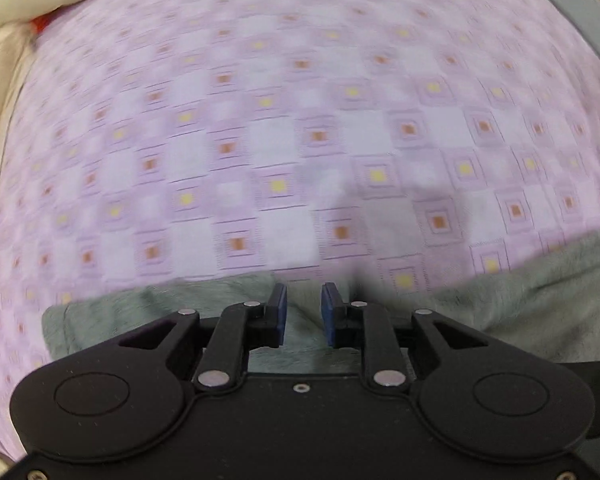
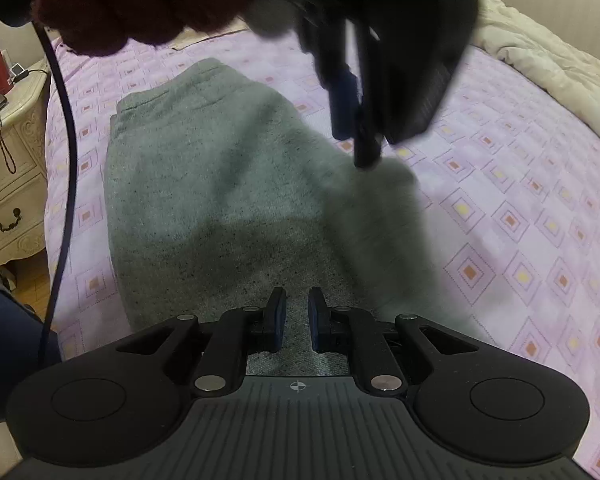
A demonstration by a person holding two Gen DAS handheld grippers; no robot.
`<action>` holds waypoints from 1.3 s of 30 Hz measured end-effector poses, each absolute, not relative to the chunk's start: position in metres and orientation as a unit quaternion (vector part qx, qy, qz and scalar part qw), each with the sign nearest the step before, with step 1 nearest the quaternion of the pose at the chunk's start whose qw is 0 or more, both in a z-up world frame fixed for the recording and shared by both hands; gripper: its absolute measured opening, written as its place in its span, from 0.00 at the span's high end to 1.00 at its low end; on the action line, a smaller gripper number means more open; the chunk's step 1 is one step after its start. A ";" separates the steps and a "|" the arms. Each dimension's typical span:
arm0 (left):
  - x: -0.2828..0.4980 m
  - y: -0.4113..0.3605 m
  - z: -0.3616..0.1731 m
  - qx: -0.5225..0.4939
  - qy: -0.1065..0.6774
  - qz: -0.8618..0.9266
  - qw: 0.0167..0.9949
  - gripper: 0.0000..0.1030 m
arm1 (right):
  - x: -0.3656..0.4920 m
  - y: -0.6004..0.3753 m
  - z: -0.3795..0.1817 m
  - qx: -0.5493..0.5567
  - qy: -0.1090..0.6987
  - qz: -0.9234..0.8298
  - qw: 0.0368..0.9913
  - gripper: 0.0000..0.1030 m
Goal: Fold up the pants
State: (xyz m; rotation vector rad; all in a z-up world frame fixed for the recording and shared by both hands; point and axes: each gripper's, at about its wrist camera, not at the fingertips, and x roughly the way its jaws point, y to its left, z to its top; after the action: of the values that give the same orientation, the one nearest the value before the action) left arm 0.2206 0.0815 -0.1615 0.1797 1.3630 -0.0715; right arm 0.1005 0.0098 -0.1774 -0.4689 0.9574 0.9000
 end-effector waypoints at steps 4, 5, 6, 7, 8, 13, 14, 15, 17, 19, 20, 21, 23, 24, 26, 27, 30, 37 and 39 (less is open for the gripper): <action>0.225 0.064 -0.170 0.115 0.642 -0.048 0.756 0.66 | 0.106 0.007 -0.177 -0.204 0.446 0.404 0.772 0.88; 0.224 0.061 -0.169 0.120 0.642 -0.047 0.756 0.66 | 0.107 0.003 -0.172 -0.194 0.444 0.403 0.777 0.88; 0.223 0.063 -0.170 0.123 0.641 -0.044 0.757 0.66 | 0.109 -0.002 -0.165 -0.176 0.440 0.401 0.784 0.88; 0.223 0.067 -0.170 0.121 0.639 -0.038 0.759 0.65 | 0.115 -0.008 -0.160 -0.158 0.439 0.395 0.791 0.88; 0.223 0.073 -0.172 0.116 0.638 -0.030 0.761 0.65 | 0.122 -0.011 -0.155 -0.140 0.439 0.386 0.799 0.88; 0.212 0.115 -0.195 0.071 0.674 0.024 0.735 0.65 | 0.174 -0.027 -0.139 -0.072 0.432 0.339 0.833 0.86; 0.207 0.122 -0.203 0.065 0.685 0.030 0.725 0.66 | 0.185 -0.026 -0.140 -0.063 0.437 0.338 0.831 0.84; 0.200 0.128 -0.212 0.062 0.696 0.032 0.714 0.66 | 0.196 -0.024 -0.142 -0.055 0.443 0.341 0.827 0.78; 0.184 0.133 -0.221 0.072 0.695 0.018 0.715 0.64 | 0.216 -0.018 -0.149 -0.043 0.458 0.351 0.816 0.72; 0.173 0.130 -0.219 0.095 0.681 0.005 0.726 0.64 | 0.232 -0.008 -0.158 -0.041 0.474 0.367 0.799 0.72; 0.171 0.128 -0.219 0.102 0.680 0.003 0.726 0.64 | 0.238 -0.001 -0.163 -0.046 0.488 0.370 0.789 0.72; 0.168 0.127 -0.219 0.105 0.679 0.004 0.727 0.64 | 0.237 0.004 -0.165 -0.050 0.504 0.372 0.778 0.72; 0.164 0.128 -0.220 0.102 0.672 0.006 0.733 0.64 | 0.230 0.010 -0.169 -0.053 0.525 0.380 0.759 0.72; 0.163 0.130 -0.220 0.097 0.670 0.008 0.736 0.64 | 0.215 0.014 -0.166 -0.059 0.524 0.394 0.753 0.72; 0.163 0.135 -0.220 0.080 0.670 0.013 0.738 0.65 | 0.191 0.020 -0.163 -0.076 0.526 0.424 0.734 0.72; 0.163 0.137 -0.219 0.072 0.669 0.013 0.739 0.65 | 0.179 0.021 -0.165 -0.090 0.532 0.436 0.720 0.72; 0.164 0.145 -0.220 0.052 0.669 0.009 0.741 0.66 | 0.160 0.023 -0.168 -0.103 0.534 0.432 0.719 0.72; 0.153 0.156 -0.212 0.043 0.663 0.002 0.747 0.65 | 0.205 0.012 -0.166 0.003 0.554 0.369 0.747 0.72; 0.152 0.157 -0.212 0.044 0.661 0.001 0.749 0.65 | 0.218 0.011 -0.169 0.021 0.563 0.361 0.743 0.72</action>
State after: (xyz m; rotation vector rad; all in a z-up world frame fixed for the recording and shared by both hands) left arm 0.1524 0.1570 -0.2120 0.0964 1.4447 0.0025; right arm 0.2184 0.0110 -0.1686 0.0460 1.2330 0.7917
